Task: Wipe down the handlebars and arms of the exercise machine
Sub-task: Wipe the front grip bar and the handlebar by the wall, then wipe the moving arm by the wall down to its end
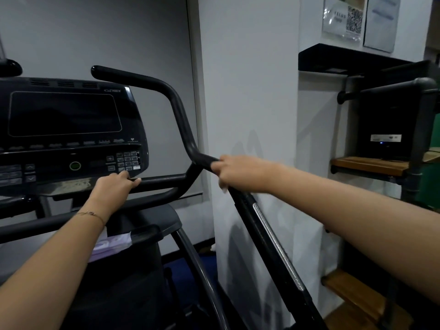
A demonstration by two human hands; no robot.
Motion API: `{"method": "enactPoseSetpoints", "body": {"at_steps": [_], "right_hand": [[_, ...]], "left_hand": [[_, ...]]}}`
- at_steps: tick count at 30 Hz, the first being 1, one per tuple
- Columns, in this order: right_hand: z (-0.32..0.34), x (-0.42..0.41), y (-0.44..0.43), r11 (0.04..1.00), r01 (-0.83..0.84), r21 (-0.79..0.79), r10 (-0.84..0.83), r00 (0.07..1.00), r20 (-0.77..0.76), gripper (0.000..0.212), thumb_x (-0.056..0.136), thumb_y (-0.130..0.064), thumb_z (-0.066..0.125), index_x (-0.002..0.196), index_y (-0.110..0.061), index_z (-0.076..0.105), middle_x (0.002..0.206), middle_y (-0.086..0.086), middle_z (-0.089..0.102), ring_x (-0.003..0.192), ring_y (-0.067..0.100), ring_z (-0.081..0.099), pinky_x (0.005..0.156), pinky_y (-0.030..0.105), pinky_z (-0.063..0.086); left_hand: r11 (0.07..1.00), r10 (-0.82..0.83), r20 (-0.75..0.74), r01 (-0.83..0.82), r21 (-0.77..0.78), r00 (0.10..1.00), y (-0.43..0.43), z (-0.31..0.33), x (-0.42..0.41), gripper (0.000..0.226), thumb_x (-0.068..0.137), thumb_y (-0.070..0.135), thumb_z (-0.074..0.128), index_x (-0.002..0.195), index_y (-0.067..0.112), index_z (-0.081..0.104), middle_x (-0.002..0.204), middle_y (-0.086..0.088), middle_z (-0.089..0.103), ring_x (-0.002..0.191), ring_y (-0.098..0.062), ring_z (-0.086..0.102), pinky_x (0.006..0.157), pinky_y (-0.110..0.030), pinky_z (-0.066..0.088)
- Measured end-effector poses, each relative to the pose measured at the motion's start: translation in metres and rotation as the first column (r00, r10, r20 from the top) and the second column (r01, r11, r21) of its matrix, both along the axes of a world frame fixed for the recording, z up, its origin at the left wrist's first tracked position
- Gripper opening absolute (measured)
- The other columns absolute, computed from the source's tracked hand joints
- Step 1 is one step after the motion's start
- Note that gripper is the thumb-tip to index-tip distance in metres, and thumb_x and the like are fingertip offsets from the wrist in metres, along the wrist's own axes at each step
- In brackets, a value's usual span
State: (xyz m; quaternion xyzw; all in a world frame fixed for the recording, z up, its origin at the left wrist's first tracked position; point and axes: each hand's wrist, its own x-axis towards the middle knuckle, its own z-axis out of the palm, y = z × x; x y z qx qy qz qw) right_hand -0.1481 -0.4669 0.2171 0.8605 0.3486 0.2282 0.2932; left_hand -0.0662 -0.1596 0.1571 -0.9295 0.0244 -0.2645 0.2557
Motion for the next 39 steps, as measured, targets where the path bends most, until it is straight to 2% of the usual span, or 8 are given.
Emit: {"method": "enactPoseSetpoints", "body": {"at_steps": [7, 11, 17, 20, 22, 26, 36, 39], "right_hand": [[-0.023, -0.003, -0.019, 0.949, -0.151, 0.276, 0.148, 0.989, 0.032, 0.023, 0.09, -0.013, 0.049, 0.099, -0.015, 0.071, 0.102, 0.007, 0.054, 0.093, 0.028, 0.049, 0.066, 0.03, 0.039], [-0.032, -0.02, -0.039, 0.778, -0.008, 0.628, 0.202, 0.95, -0.239, 0.016, 0.089, -0.022, 0.057, 0.073, -0.025, 0.054, 0.086, -0.003, 0.048, 0.08, 0.015, 0.043, 0.068, 0.027, 0.032], [-0.06, -0.032, -0.052, 0.766, 0.027, 0.642, 0.165, 0.957, -0.238, 0.022, 0.094, -0.011, 0.047, 0.108, -0.013, 0.064, 0.094, -0.007, 0.046, 0.083, 0.006, 0.031, 0.073, 0.02, 0.024], [-0.069, -0.037, -0.061, 0.799, 0.005, 0.602, 0.161, 0.962, -0.221, 0.04, 0.092, 0.002, 0.041, 0.121, -0.016, 0.061, 0.11, 0.006, 0.05, 0.091, 0.011, 0.031, 0.076, 0.017, 0.021], [-0.071, -0.035, -0.061, 0.777, -0.02, 0.629, 0.176, 0.966, -0.188, 0.04, 0.09, 0.004, 0.042, 0.119, -0.014, 0.063, 0.109, 0.008, 0.052, 0.095, 0.017, 0.038, 0.076, 0.017, 0.021], [-0.095, -0.04, -0.066, 0.684, -0.203, 0.701, 0.289, 0.957, -0.005, 0.032, 0.087, -0.02, 0.043, 0.097, -0.013, 0.073, 0.085, 0.001, 0.054, 0.078, 0.013, 0.042, 0.065, 0.016, 0.029], [-0.107, -0.041, -0.069, 0.662, -0.267, 0.701, 0.262, 0.958, 0.117, 0.022, 0.075, -0.001, 0.068, 0.092, -0.014, 0.073, 0.078, 0.005, 0.054, 0.074, 0.021, 0.049, 0.049, 0.034, 0.047], [-0.132, -0.066, -0.083, 0.712, -0.267, 0.649, 0.305, 0.951, 0.057, 0.025, 0.082, -0.012, 0.052, 0.097, -0.013, 0.072, 0.08, 0.005, 0.055, 0.079, 0.013, 0.04, 0.048, 0.029, 0.042]], "left_hand": [[0.998, -0.032, 0.027, 0.033, -0.051, 0.999, 0.004, -0.002, 0.004, 0.062, 0.091, 0.001, 0.039, 0.142, 0.035, 0.037, 0.124, -0.002, 0.05, 0.105, -0.023, 0.056, 0.074, -0.033, 0.05], [1.0, -0.008, 0.016, 0.008, -0.004, 1.0, -0.004, 0.001, 0.0, 0.058, 0.093, 0.004, 0.037, 0.143, 0.035, 0.035, 0.124, -0.001, 0.047, 0.106, -0.021, 0.054, 0.078, -0.031, 0.049], [0.957, 0.072, -0.067, -0.088, -0.276, 0.995, -0.033, 0.006, -0.008, 0.04, 0.093, 0.016, 0.045, 0.131, 0.023, 0.053, 0.122, -0.01, 0.048, 0.111, -0.032, 0.054, 0.086, -0.041, 0.047], [0.809, -0.279, 0.131, 0.306, -0.501, 0.951, -0.084, -0.003, -0.025, 0.038, 0.094, 0.018, 0.049, 0.131, 0.026, 0.055, 0.128, -0.004, 0.051, 0.111, -0.028, 0.055, 0.083, -0.04, 0.048], [0.592, -0.523, 0.326, 0.611, -0.526, 0.787, -0.128, -0.005, -0.044, 0.038, 0.095, 0.017, 0.047, 0.131, 0.027, 0.055, 0.129, 0.003, 0.055, 0.11, -0.021, 0.056, 0.082, -0.036, 0.049], [0.314, -0.586, 0.402, 0.655, -0.688, 0.703, -0.186, -0.002, -0.062, 0.033, 0.094, 0.032, 0.053, 0.125, 0.026, 0.06, 0.131, 0.009, 0.053, 0.12, -0.009, 0.049, 0.099, -0.022, 0.036], [0.422, -0.568, 0.366, 0.642, -0.64, 0.737, -0.19, -0.015, -0.061, 0.039, 0.092, 0.042, 0.052, 0.129, 0.029, 0.056, 0.139, 0.012, 0.045, 0.126, -0.008, 0.044, 0.098, -0.023, 0.035], [0.445, -0.578, 0.343, 0.638, -0.629, 0.74, -0.188, -0.015, -0.06, 0.04, 0.093, 0.042, 0.05, 0.131, 0.03, 0.054, 0.14, 0.012, 0.043, 0.127, -0.008, 0.043, 0.099, -0.025, 0.036]]}}
